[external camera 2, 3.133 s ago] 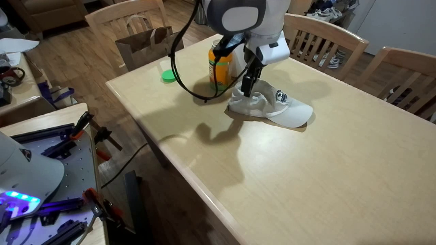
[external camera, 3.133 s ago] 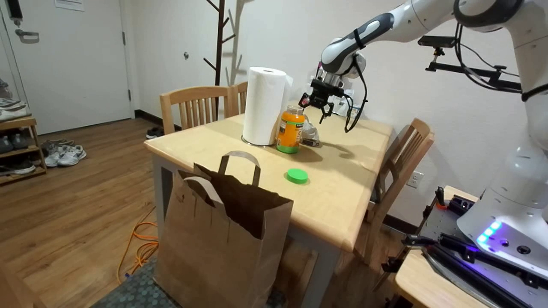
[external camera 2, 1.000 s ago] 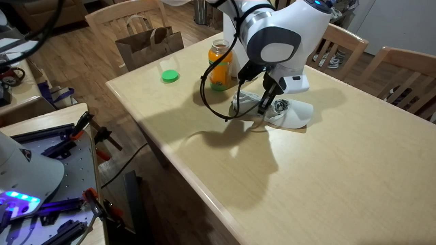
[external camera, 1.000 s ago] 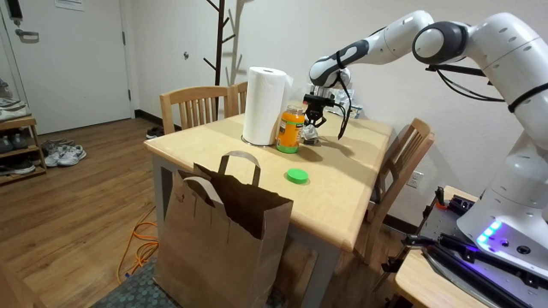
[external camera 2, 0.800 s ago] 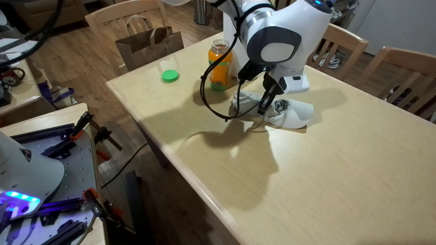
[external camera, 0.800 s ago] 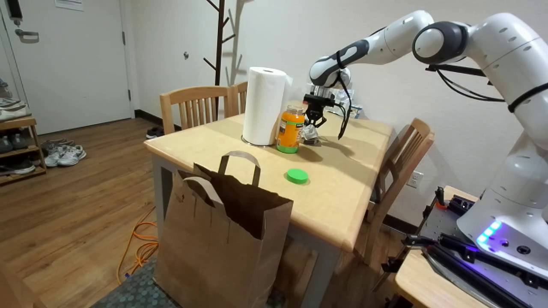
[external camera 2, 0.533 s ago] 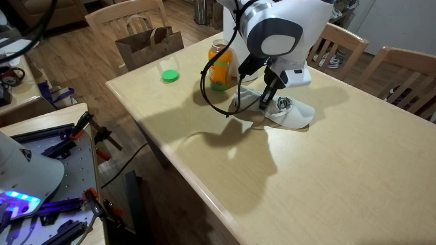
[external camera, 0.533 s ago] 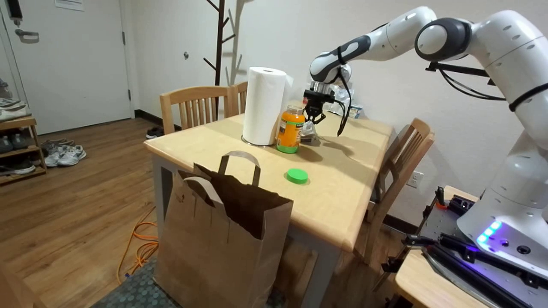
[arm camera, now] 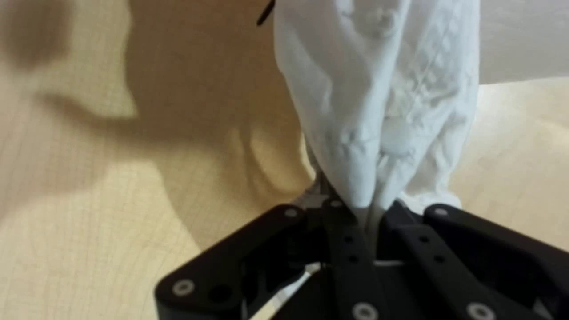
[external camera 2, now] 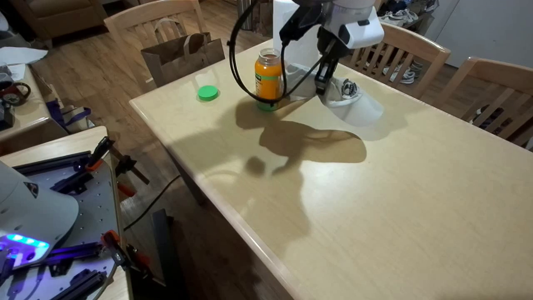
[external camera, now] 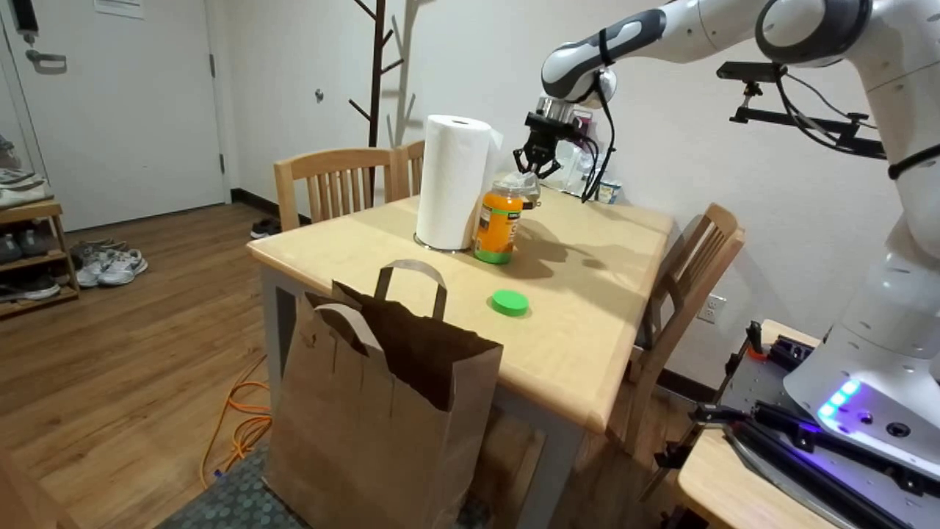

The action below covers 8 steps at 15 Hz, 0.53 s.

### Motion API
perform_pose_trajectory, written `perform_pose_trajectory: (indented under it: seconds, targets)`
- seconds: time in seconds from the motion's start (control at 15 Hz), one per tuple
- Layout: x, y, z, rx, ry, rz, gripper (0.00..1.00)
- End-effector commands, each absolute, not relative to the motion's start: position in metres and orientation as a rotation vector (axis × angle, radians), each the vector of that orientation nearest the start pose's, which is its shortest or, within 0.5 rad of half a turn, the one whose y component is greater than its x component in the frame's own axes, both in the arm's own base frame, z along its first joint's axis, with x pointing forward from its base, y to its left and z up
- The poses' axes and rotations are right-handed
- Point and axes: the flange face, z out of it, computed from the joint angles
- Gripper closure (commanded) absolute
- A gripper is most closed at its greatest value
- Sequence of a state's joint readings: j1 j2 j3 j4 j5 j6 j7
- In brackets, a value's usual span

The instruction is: Put the cap in the bag

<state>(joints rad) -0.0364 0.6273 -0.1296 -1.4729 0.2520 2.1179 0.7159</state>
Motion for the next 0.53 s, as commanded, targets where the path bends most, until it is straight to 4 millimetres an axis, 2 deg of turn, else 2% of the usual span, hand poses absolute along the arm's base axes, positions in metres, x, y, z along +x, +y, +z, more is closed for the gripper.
perform_pose_trajectory:
  seconds: [0.0,0.2,0.47]
  targets:
    - [0.679,-0.072,0.368,-2.650,1.391,-0.070,0.93]
    - [0.663,-0.055,0.401,-2.661,1.356,-0.163,0.93]
    - [0.634,-0.019,0.437,-2.722,1.279,-0.294,0.93]
